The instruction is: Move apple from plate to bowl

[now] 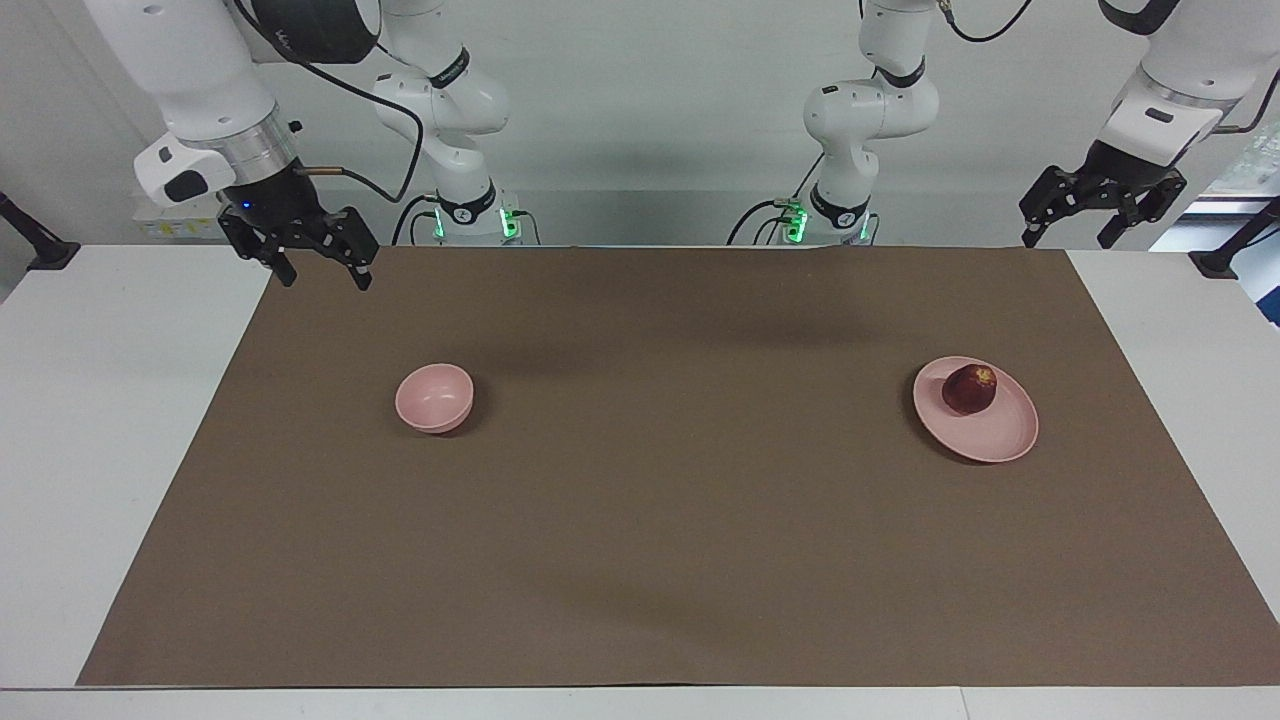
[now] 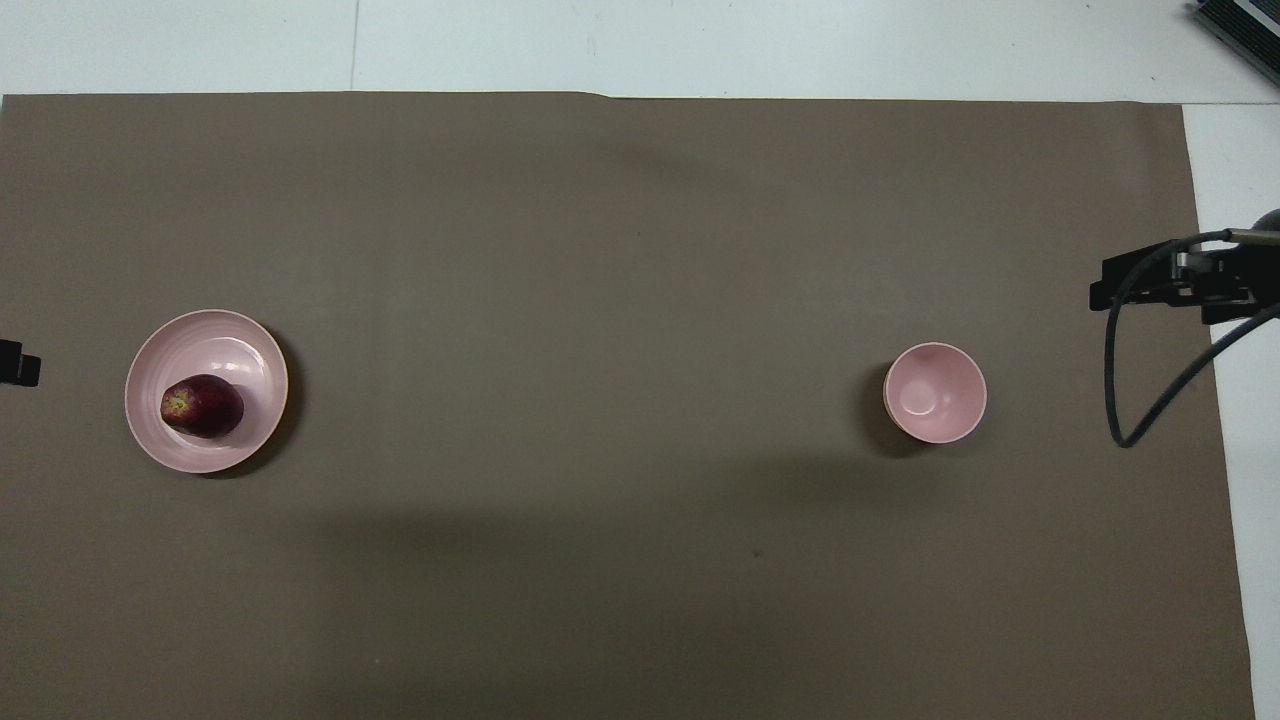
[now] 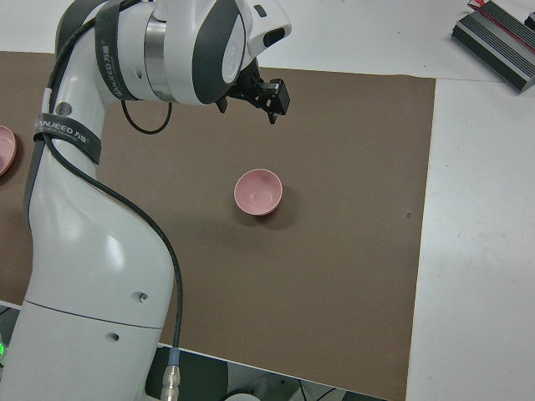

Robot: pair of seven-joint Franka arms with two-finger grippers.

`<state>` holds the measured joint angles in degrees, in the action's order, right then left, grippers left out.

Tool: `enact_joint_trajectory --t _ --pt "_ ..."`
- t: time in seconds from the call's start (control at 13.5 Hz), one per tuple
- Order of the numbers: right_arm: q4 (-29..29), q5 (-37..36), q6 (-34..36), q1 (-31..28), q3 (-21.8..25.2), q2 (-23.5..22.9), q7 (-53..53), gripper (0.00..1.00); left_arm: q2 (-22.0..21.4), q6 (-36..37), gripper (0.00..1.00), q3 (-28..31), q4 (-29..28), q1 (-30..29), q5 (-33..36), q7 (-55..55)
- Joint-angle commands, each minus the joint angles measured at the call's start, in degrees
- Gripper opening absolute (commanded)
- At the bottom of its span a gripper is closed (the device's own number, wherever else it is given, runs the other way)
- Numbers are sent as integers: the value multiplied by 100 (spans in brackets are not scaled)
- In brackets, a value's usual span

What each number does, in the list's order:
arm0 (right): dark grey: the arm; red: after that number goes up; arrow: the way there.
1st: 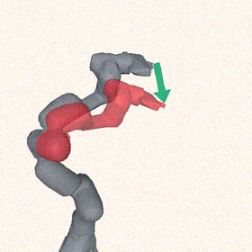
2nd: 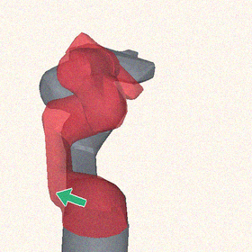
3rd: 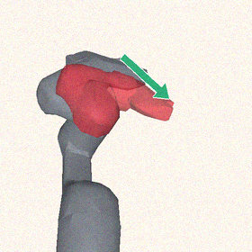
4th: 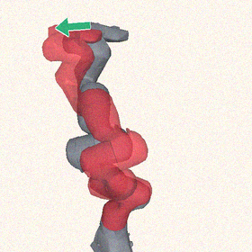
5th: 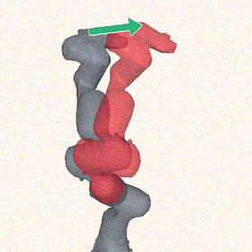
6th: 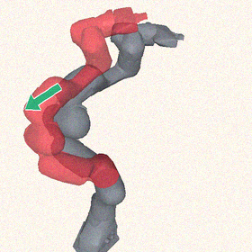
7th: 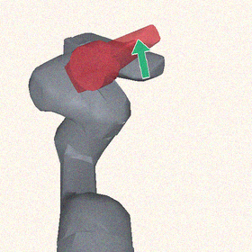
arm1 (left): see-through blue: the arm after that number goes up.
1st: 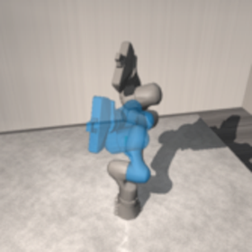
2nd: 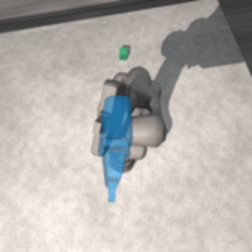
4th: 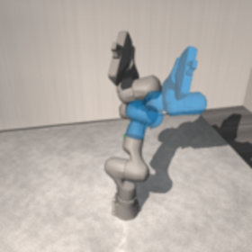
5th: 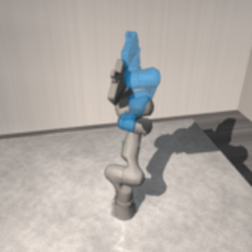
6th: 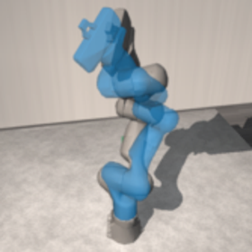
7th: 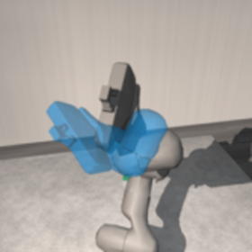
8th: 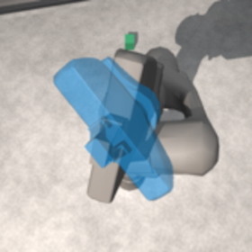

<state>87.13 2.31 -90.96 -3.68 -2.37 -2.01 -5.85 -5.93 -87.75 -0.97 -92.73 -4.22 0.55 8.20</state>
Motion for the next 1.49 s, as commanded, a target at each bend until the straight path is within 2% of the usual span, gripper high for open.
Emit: enact_joint_trajectory --t 0.0,1.11,1.41 --pt "76 -38 -62 -10 0 43 136 100 -145 -5 100 -35 -140 -35 6 24" --pt "76 -38 -62 -10 0 43 136 100 -145 4 100 -53 -149 71 -47 -64" --pt "67 -38 -62 -10 0 43 136 100 -145 -566 100 -35 -482 0 -55 -2"
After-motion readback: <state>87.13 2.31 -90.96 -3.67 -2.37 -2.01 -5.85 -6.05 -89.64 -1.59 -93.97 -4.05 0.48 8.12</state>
